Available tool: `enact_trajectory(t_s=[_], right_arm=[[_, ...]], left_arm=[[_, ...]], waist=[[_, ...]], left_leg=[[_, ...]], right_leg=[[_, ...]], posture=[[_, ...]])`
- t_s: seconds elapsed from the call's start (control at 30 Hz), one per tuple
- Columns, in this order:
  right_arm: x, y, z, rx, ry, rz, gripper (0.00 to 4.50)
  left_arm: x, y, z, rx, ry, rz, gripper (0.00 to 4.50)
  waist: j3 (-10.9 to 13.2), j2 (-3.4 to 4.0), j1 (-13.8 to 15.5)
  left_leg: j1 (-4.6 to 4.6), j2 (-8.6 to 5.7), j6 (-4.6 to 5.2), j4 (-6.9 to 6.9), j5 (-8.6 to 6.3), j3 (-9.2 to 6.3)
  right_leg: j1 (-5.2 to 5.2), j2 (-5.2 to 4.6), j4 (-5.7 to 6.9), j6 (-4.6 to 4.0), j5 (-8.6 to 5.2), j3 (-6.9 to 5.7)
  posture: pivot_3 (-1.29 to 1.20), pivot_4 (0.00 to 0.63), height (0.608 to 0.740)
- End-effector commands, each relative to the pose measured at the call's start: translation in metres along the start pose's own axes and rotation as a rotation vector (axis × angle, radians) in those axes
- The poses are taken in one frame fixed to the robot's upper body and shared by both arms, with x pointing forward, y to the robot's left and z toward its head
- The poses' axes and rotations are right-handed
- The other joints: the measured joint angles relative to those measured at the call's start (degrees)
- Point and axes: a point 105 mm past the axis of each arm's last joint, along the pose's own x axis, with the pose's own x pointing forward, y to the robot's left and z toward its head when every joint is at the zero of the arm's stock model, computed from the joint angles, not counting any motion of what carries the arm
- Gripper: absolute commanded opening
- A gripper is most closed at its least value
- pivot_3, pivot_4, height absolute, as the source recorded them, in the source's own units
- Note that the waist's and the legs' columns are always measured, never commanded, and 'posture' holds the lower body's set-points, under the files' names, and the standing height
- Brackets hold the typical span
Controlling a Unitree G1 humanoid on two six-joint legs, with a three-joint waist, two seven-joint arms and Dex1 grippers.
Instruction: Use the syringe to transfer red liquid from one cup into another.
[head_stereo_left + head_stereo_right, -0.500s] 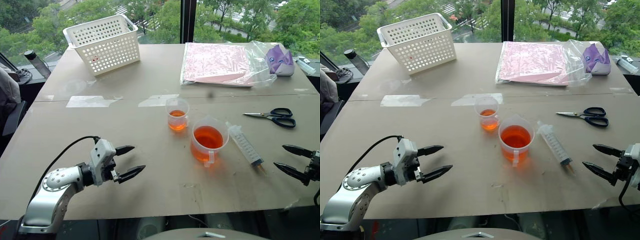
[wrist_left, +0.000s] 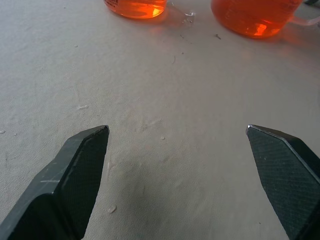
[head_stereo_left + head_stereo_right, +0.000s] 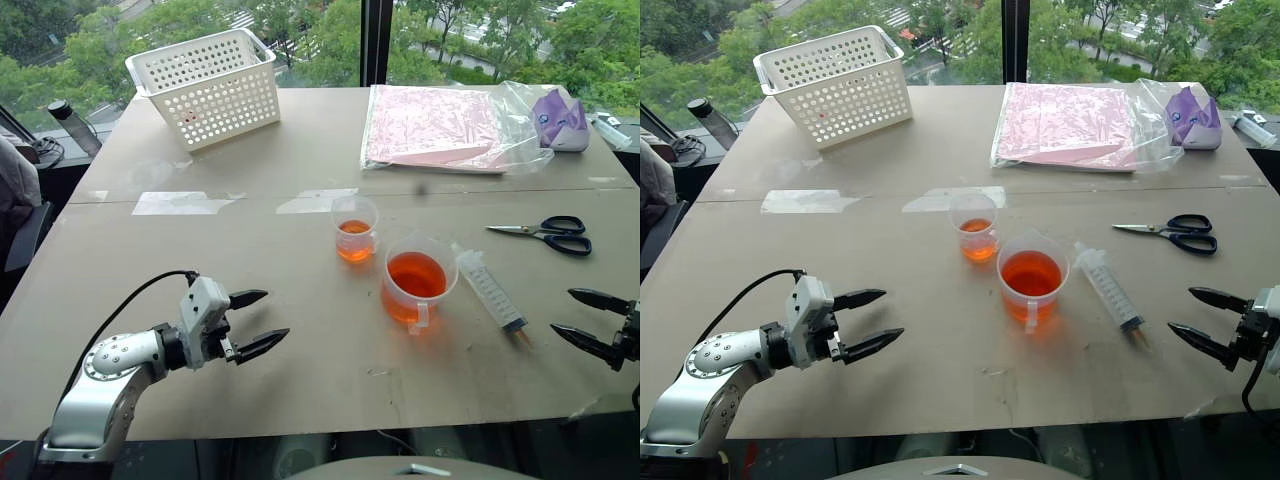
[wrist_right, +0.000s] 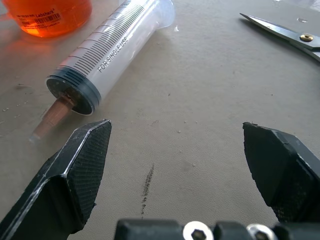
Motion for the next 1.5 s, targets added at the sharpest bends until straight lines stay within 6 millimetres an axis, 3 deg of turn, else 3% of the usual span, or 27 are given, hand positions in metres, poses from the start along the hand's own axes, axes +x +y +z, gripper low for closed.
enact_trajectory(t_s=[0.03, 0.27, 0.43, 0.6, 0.77, 0.87, 1.0, 1.2, 1.33, 1.5], right_arm=[[-0.008, -0.002, 0.009, -0.027, -0.014, 0.001, 4.5], [-0.01, -0.002, 0.013, -0.03, -0.018, 0.0, 4.5], [-0.003, -0.001, 0.039, -0.038, -0.012, 0.05, 4.5], [0.02, 0.006, 0.073, -0.065, 0.082, 0.042, 4.5], [0.044, 0.017, 0.091, -0.074, 0.179, 0.048, 4.5], [0.064, 0.014, 0.105, -0.085, 0.222, 0.009, 4.5], [0.073, 0.017, 0.097, -0.081, 0.459, 0.007, 4.5], [0.092, 0.025, 0.093, 0.014, 0.613, -0.032, 4.5], [0.108, 0.038, 0.103, 0.12, 0.641, -0.003, 4.5], [0.118, 0.04, 0.109, 0.144, 0.664, -0.028, 4.5]], left_arm=[[-0.002, 0.0, 0.004, 0.022, -0.009, -0.005, 4.48], [-0.002, 0.0, 0.004, 0.022, -0.012, -0.005, 4.48], [-0.002, 0.003, 0.017, 0.062, -0.023, -0.017, 4.48], [-0.004, 0.007, 0.063, 0.151, -0.07, -0.088, 4.48], [0.002, 0.009, 0.121, 0.213, -0.146, -0.134, 4.48], [0.009, 0.001, 0.15, 0.273, -0.158, -0.168, 4.48], [0.013, -0.013, 0.178, 0.299, -0.156, -0.224, 4.48], [0.014, -0.021, 0.186, 0.37, 0.059, -0.257, 4.48], [0.012, -0.041, 0.213, 0.334, -0.023, -0.356, 4.48], [0.009, -0.056, 0.223, 0.336, -0.063, -0.433, 4.48]], waist=[[0.0, 0.0, 0.01], [0.0, 0.0, 0.01], [0.03, 0.16, 0.0], [0.04, 0.17, 0.08], [0.04, 0.17, 0.41], [0.11, 0.09, 0.19], [0.15, 0.08, 0.07], [0.25, -0.06, -0.03], [0.33, -0.21, 0.02], [0.34, -0.23, 0.26]], left_leg=[[0.0, 0.0, 0.0, 0.0, 0.0, 0.0], [-0.01, 0.0, 0.0, -0.03, 0.0, 0.0], [-0.04, 0.0, 0.0, -0.05, 0.0, 0.0], [-0.12, 0.0, 0.0, -0.06, 0.0, -0.1], [-0.25, -0.01, -0.04, -0.05, 0.02, -0.15], [-0.34, -0.03, -0.17, -0.01, 0.11, -0.15], [-0.39, -0.05, -0.24, 0.02, 0.15, -0.15], [-0.52, -0.05, -0.25, 0.04, 0.16, -0.17], [-0.71, -0.05, -0.25, 0.23, 0.16, -0.19], [-1.27, -0.06, -0.27, 0.44, 0.19, -0.2]], right_leg=[[0.0, 0.0, 0.0, 0.0, 0.0, 0.0], [0.0, 0.0, -0.05, 0.0, 0.0, 0.0], [-0.03, -0.01, -0.06, 0.01, 0.0, 0.0], [-0.07, 0.0, -0.06, 0.0, 0.01, -0.09], [-0.09, 0.0, -0.18, 0.02, 0.02, -0.19], [-0.1, 0.01, -0.21, 0.04, 0.02, -0.19], [-0.13, 0.09, -0.21, 0.06, 0.02, -0.19], [-0.25, 0.18, -0.21, 0.08, 0.01, -0.19], [-0.44, 0.22, -0.05, 0.08, 0.01, -0.17], [-1.1, 0.22, 0.32, 0.1, 0.01, -0.17]], posture=[[0.0, 0.15, 0.74], [0.0, 0.15, 0.74], [0.0, 0.15, 0.74], [0.0, 0.15, 0.74], [0.0, 0.15, 0.74], [0.0, 0.15, 0.74], [0.0, 0.15, 0.74], [0.0, 0.15, 0.74], [0.0, 0.15, 0.74], [0.0, 0.15, 0.74]])
